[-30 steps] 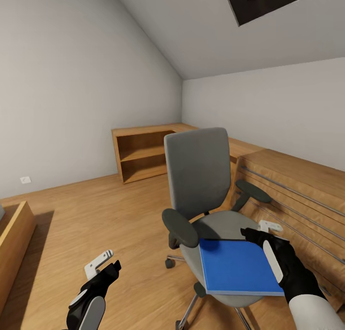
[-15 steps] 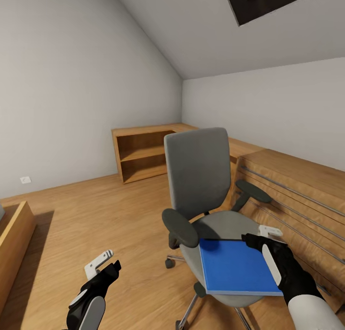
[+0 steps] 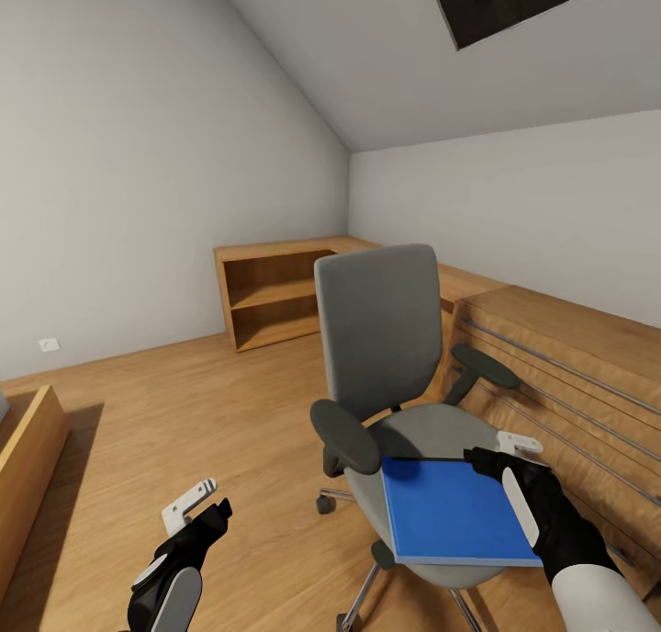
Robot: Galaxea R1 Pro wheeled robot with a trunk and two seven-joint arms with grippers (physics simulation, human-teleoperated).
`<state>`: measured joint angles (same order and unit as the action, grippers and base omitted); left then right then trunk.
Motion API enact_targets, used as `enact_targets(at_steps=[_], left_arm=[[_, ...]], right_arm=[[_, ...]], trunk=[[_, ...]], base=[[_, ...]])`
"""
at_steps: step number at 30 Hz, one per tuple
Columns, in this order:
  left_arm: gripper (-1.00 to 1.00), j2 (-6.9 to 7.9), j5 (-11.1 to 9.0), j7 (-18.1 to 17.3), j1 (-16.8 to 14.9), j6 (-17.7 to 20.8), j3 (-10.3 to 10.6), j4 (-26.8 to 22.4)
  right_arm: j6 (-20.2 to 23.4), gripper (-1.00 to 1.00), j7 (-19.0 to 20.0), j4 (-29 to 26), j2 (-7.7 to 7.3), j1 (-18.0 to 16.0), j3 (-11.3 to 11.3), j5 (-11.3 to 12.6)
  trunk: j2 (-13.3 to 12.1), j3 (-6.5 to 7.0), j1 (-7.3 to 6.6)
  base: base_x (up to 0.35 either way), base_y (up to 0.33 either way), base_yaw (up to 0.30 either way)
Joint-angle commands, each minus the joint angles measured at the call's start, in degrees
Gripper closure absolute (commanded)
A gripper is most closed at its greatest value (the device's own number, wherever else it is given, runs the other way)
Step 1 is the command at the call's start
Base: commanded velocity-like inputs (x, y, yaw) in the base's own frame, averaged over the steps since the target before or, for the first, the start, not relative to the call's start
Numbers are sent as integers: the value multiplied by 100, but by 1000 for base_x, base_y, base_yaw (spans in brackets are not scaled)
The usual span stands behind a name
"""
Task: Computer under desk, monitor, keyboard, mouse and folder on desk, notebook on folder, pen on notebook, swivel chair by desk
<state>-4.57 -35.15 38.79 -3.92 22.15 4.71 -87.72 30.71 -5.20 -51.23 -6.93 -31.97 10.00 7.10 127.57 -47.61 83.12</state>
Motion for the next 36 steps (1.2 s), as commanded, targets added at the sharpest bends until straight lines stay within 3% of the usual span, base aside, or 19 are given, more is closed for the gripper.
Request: enact_targets(at_steps=[1, 12, 36], left_arm=[[-100, 0, -36, 41, -4, 16, 4, -8], [-100, 0, -36, 40, -4, 15, 4, -8], [-100, 0, -36, 41, -4, 18, 4, -8]], right_arm=[[23, -100, -45, -8, -2, -2, -7, 62], [10, -100, -29, -40, -2, -1, -5, 69], [22, -100, -36, -138, -10, -1, 45, 88]], trunk=[[3, -6, -1], [3, -6, -1], [3, -7, -1]], base=[[8, 0, 0], [128, 0, 0], [7, 0, 0]])
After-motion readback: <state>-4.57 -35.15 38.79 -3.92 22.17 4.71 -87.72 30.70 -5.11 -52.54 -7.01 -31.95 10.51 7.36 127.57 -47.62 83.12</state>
